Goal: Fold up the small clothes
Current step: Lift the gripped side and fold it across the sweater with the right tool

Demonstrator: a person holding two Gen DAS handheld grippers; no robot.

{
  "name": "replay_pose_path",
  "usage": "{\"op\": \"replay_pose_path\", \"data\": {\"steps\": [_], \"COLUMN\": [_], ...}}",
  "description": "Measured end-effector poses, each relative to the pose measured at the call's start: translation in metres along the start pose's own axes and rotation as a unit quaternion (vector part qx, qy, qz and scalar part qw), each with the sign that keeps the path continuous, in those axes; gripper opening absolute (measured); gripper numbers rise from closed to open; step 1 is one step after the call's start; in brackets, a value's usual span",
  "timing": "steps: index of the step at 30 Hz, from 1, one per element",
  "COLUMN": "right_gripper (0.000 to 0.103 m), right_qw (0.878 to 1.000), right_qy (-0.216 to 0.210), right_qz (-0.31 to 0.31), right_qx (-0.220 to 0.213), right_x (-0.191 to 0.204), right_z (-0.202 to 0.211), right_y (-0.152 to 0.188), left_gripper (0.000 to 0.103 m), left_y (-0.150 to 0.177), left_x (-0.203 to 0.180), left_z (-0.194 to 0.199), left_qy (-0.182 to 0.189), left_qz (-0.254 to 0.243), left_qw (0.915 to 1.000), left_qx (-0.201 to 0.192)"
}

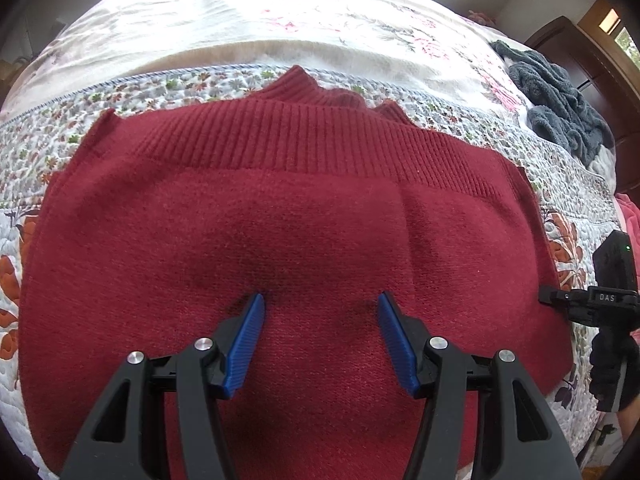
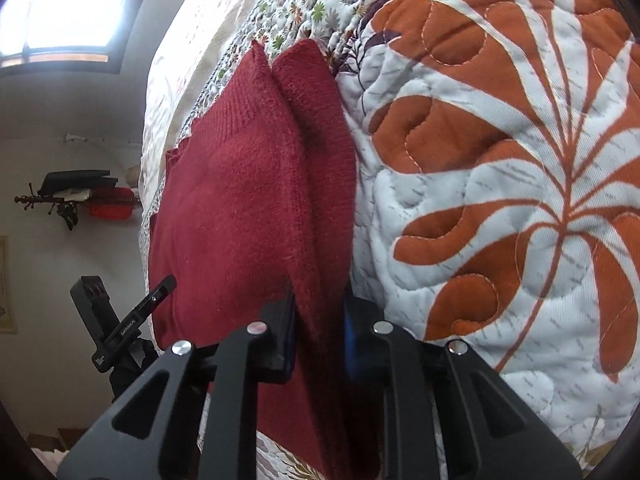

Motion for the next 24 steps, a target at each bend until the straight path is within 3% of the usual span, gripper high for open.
{"op": "replay_pose_path", "data": {"steps": [6, 9, 11, 19, 24], "right_gripper": [0.013, 0.013, 0.013, 0.013, 0.013], "right_qw": [1.0, 0.999, 0.997, 0.982, 0.973], "right_qy": [0.019, 0.02, 0.048, 0.096, 0.104], "right_qz": [0.004, 0.034, 0.058, 0.162, 0.203], "right_qx": [-0.016, -0.031, -0.027, 0.004, 0.029], "right_x": [0.026, 0.06, 0.084, 0.177, 0.213], "right_z": [0.017, 0.033, 0.036, 0.008, -0.019], "right_y": [0.002, 0.001, -0.001, -0.007, -0.004], "left_gripper": [0.059, 0.059, 0.059, 0.06, 0.06], "left_y": [-0.002, -0.004, -0.005, -0.01, -0.017], "left_x": [0.001, 0.005, 0.01, 0.019, 0.026], "left_z": [0.007, 0.016, 0.022, 0.045, 0.056], "left_qy": [0.004, 0.006, 0.011, 0.026, 0.034], "left_qz": [0.001, 0.005, 0.012, 0.021, 0.029], "left_qw": [1.0, 1.0, 0.9999, 0.9993, 0.9985], "left_qx": [0.003, -0.002, -0.005, -0.02, -0.03]}}
Point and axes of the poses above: each gripper's, at about its wrist camera, not at the fingertips, and z roughly against the way its jaws point, x to its left, y to its underside, the point moved 3 cm from there along -z, roughly the way its jaws point, and after that the axes turned 8 degrees about z, right-handed, at the moved point
